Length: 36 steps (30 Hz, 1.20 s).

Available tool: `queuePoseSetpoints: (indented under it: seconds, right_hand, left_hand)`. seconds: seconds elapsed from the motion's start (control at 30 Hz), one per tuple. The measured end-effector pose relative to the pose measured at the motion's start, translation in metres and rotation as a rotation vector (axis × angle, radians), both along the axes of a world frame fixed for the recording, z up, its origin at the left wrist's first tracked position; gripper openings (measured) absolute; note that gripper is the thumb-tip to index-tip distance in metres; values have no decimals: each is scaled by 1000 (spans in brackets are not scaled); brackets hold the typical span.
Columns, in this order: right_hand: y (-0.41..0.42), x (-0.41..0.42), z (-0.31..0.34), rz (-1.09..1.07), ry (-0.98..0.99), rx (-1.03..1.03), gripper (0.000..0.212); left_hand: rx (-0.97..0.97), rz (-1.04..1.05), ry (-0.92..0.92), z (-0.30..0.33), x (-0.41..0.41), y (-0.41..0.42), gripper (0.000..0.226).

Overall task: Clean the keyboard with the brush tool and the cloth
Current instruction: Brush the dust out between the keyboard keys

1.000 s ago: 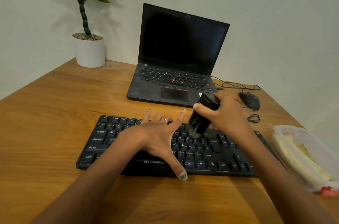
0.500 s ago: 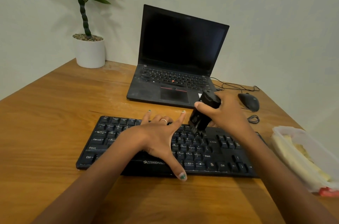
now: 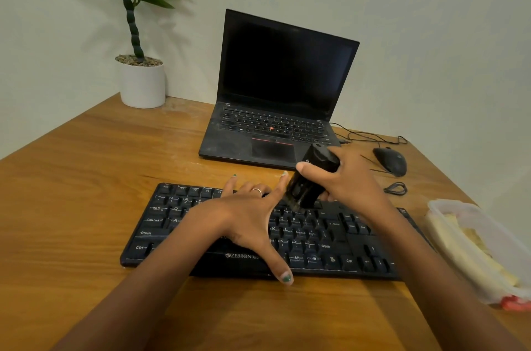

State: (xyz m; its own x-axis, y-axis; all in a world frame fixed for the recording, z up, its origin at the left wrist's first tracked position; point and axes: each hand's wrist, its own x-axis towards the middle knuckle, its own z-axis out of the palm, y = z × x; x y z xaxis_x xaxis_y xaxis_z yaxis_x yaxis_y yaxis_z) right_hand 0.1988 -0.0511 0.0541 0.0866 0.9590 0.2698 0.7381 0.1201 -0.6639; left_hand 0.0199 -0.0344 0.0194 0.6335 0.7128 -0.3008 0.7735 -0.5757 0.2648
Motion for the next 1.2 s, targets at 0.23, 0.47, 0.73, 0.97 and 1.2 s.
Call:
queuePoseSetpoints:
  seconds: [0.23, 0.47, 0.73, 0.97, 1.2]
  right_hand:
    - [5, 0, -3, -76, -72, 66, 28]
    - [5, 4, -4, -131, -84, 92, 29]
    - [-1, -1, -1, -58, -52, 33, 28]
    - [-11, -1, 7, -114, -54, 2, 19]
    - [-15, -14, 8, -138, -249, 42, 25]
  left_hand:
    - [-2, -1, 6, 0, 0, -1, 146]
    - [-7, -2, -8, 0, 0, -1, 146]
    - [-2, -2, -4, 0, 0, -1, 146]
    - [-2, 12, 58, 4, 1, -5, 143]
    - [17, 29, 119, 9, 1, -9, 137]
